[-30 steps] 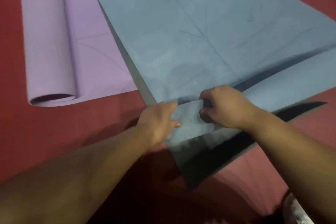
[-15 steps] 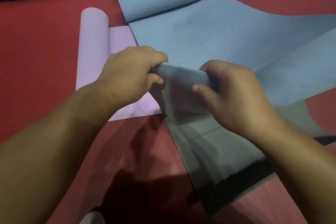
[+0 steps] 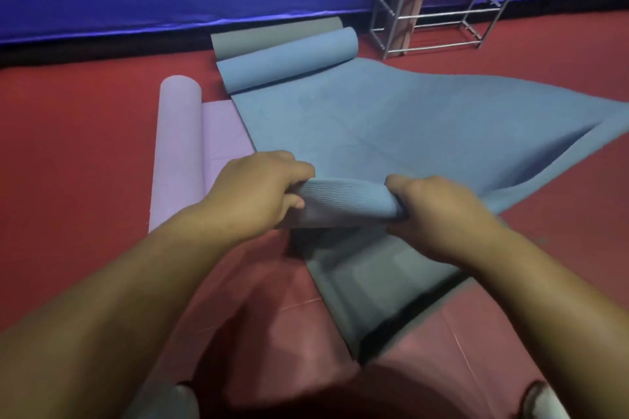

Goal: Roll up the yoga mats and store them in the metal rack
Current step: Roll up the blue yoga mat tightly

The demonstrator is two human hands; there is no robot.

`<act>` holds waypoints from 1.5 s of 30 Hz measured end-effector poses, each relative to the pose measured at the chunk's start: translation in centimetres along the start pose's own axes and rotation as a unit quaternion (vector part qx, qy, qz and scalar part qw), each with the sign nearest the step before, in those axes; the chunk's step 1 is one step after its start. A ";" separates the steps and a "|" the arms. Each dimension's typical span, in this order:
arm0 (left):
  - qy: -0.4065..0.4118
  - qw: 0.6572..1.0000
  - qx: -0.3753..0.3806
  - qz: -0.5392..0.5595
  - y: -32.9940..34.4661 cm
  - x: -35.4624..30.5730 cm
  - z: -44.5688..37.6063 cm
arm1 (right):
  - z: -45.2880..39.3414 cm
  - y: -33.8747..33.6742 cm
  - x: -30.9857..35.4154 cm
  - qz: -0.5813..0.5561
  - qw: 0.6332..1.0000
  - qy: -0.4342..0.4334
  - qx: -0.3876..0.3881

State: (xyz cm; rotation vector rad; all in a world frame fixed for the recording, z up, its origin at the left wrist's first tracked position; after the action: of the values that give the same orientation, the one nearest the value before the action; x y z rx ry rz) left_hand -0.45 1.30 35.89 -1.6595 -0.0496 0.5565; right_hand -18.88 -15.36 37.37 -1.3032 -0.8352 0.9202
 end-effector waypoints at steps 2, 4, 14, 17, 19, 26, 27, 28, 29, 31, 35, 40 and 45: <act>0.008 0.999 -0.002 -0.033 -2.0 -1.4 1.2 | 2.5 -0.2 0.8 -0.034 0.999 0.008 -0.020; 0.021 0.998 -0.012 -0.064 -4.3 -2.4 2.6 | 4.3 -0.3 2.3 -0.065 0.997 0.020 -0.039; -0.075 0.983 -0.055 -0.157 -10.6 3.3 14.1 | 7.7 -0.8 11.0 -0.080 0.992 -0.024 -0.091; -0.132 0.980 -0.031 -0.143 -9.3 5.1 16.6 | 8.4 0.9 9.8 -0.047 0.998 0.025 -0.037; -0.161 0.977 0.015 -0.137 -8.2 4.8 17.3 | 9.2 2.1 9.2 -0.037 0.999 0.031 -0.017; -0.012 0.975 0.050 -0.217 -0.6 -7.2 15.0 | 10.5 2.9 8.8 -0.048 0.995 -0.058 -0.065; 0.013 0.978 0.051 -0.204 0.9 -8.9 14.8 | 10.4 2.6 8.9 -0.060 0.993 -0.070 -0.072; 0.018 0.980 0.042 -0.196 2.1 -9.6 14.5 | 10.4 2.5 9.0 -0.074 0.991 -0.078 -0.079; 0.011 0.981 0.025 -0.192 2.8 -9.6 14.3 | 10.3 2.4 9.0 -0.090 0.989 -0.079 -0.087; -0.017 0.982 -0.009 -0.188 3.3 -8.4 14.1 | 10.1 2.8 9.3 -0.123 0.984 -0.076 -0.102; -0.092 0.982 0.020 -0.164 4.1 -5.3 14.6 | 8.6 4.1 11.2 -0.098 0.971 -0.139 -0.167; -0.113 0.986 0.104 -0.068 3.0 -1.1 14.3 | 6.5 5.6 12.8 -0.060 0.968 -0.160 -0.184; -0.105 0.986 0.129 0.026 3.5 0.0 12.4 | 4.8 5.3 12.1 -0.017 0.968 -0.147 -0.202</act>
State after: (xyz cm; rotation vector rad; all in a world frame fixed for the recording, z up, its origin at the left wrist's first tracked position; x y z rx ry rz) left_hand -6.14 12.12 31.87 -1.3487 -0.0845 0.7446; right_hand -18.68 -2.22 32.53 -1.5140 -1.3246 0.9611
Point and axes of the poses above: each hand's wrist, its own z-axis away from the middle knuckle, its own y-axis out of the palm, x = y × z, the point moved 1 cm from there along -z, towards the middle knuckle, and after that the axes turned 5 degrees about z, right-handed, at the moved point
